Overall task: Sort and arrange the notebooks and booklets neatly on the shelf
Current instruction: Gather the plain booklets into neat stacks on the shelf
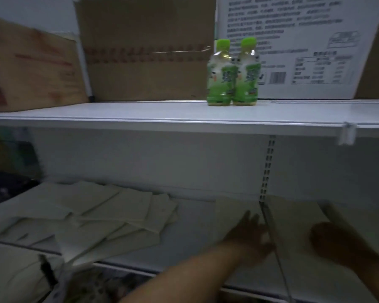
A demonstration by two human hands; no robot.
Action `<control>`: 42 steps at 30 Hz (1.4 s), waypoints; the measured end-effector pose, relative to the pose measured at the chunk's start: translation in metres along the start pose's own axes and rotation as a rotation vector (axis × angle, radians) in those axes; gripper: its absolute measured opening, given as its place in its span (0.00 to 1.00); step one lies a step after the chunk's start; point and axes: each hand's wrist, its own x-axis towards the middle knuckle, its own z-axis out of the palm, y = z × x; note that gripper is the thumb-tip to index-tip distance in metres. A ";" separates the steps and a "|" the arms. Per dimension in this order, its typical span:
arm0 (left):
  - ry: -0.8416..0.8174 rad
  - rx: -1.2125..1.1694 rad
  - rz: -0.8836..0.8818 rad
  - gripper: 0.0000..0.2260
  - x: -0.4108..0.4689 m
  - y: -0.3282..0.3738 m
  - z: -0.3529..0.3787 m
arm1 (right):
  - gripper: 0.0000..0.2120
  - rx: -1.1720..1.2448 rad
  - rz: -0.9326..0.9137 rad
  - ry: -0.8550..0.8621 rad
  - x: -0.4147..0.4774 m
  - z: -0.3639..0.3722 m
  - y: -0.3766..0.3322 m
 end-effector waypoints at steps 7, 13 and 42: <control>0.208 0.462 -0.388 0.22 -0.114 -0.207 -0.124 | 0.27 0.046 -0.319 0.156 -0.018 -0.097 -0.226; 0.212 0.339 -0.700 0.26 -0.241 -0.323 -0.151 | 0.26 0.172 -0.689 0.071 -0.046 -0.119 -0.426; 0.475 -0.905 -0.707 0.12 -0.256 -0.466 -0.222 | 0.16 0.215 -0.753 0.230 0.071 -0.145 -0.618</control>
